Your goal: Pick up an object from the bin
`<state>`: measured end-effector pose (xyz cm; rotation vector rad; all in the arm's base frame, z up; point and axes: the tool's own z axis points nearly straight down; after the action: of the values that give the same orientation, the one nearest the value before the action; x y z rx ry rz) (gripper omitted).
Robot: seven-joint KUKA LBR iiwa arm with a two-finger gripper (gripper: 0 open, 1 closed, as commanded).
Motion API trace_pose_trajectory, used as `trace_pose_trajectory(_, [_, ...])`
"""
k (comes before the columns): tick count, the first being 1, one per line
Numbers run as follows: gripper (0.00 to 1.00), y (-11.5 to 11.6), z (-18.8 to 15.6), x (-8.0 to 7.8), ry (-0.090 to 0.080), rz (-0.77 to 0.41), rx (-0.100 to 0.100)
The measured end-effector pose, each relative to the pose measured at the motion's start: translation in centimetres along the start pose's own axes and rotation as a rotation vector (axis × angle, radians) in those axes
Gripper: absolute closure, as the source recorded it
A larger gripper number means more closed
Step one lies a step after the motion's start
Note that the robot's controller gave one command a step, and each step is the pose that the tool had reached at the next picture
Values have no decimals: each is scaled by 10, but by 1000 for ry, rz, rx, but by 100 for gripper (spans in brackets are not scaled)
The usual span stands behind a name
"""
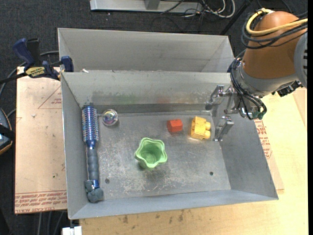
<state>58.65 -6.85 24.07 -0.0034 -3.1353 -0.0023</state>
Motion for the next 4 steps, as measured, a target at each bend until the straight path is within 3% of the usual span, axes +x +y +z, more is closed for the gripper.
trace_pose_trajectory(1, [0, 56, 86, -31, -1, -36, -2])
trace_pose_trajectory(2, [0, 123, 147, 11, 2, -83, -2])
trace_pose_trajectory(3, [0, 160, 167, 67, -24, -49, 0])
trace_pose_trajectory(4, [0, 209, 167, 73, -19, 50, 0])
